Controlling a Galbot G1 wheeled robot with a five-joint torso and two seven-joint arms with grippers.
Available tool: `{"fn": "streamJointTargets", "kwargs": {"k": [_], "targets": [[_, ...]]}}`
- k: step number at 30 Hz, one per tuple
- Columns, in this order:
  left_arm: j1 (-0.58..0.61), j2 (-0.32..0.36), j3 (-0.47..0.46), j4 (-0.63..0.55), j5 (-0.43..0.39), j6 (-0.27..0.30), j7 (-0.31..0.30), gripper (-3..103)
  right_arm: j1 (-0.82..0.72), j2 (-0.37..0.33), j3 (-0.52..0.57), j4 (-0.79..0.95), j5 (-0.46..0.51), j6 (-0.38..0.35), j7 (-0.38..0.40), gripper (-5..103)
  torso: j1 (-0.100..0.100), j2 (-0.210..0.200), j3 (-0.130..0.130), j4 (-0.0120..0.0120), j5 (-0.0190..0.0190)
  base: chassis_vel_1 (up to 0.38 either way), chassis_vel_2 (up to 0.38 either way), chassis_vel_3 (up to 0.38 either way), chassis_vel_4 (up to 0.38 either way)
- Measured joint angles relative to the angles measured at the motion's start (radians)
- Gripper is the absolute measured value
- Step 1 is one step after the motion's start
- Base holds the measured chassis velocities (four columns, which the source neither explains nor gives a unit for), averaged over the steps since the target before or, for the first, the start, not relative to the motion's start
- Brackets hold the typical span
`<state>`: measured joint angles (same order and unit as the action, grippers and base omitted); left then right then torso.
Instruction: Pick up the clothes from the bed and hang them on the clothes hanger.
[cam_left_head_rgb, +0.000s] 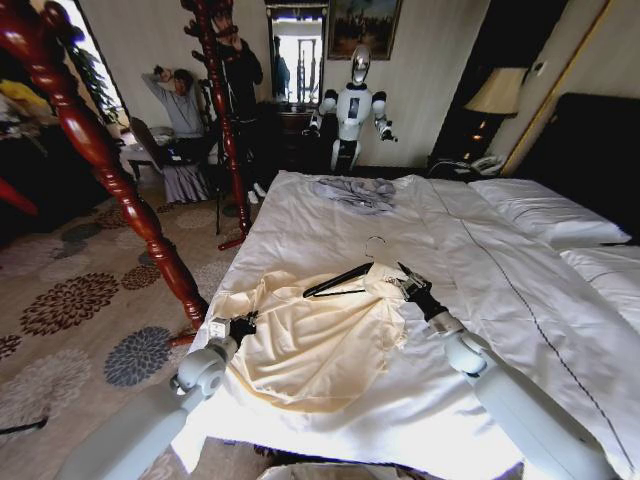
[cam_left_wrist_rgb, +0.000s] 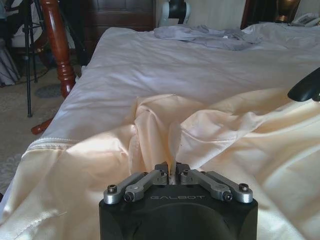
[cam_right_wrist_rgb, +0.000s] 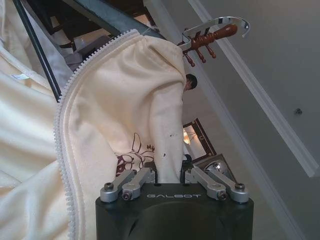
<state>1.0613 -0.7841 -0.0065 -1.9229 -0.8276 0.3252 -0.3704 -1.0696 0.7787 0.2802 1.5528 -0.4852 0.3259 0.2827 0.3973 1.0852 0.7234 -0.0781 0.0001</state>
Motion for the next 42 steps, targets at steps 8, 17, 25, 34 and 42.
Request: {"fn": "streamJointTargets", "kwargs": {"k": [8,17,25,34,42], "targets": [[0.062,0.076,-0.085,-0.107,-0.051,0.035,0.003,40,0.005,0.006,0.001,-0.012,-0.006,0.009,0.001,20,0.0,0.0,0.0,0.0002,0.0001,0.0,0.0,0.0,0.0],[0.067,0.094,-0.099,-0.132,-0.1,0.032,-0.007,66,-0.001,0.002,0.011,-0.003,-0.007,0.01,0.002,20,0.0,0.0,0.0,0.0004,0.0001,0.0,0.0,0.0,0.0],[-0.084,0.029,-0.032,-0.064,-0.221,0.039,-0.05,97,-0.008,-0.003,0.014,0.002,-0.007,0.01,0.003,20,0.0,0.0,0.0,-0.0002,0.0001,0.0,0.0,0.0,0.0],[-0.212,-0.031,0.169,-0.017,-0.169,0.056,-0.08,101,0.019,0.009,-0.004,-0.02,-0.008,0.01,0.003,20,0.0,0.0,0.0,0.0002,0.0002,0.0,0.0,0.0,0.0],[-0.338,-0.125,0.33,0.101,-0.076,0.074,-0.123,98,0.019,0.013,-0.001,-0.025,-0.008,0.01,0.003,20,0.0,0.0,0.0,-0.0002,0.0002,0.0,0.0,0.0,0.0]]}}
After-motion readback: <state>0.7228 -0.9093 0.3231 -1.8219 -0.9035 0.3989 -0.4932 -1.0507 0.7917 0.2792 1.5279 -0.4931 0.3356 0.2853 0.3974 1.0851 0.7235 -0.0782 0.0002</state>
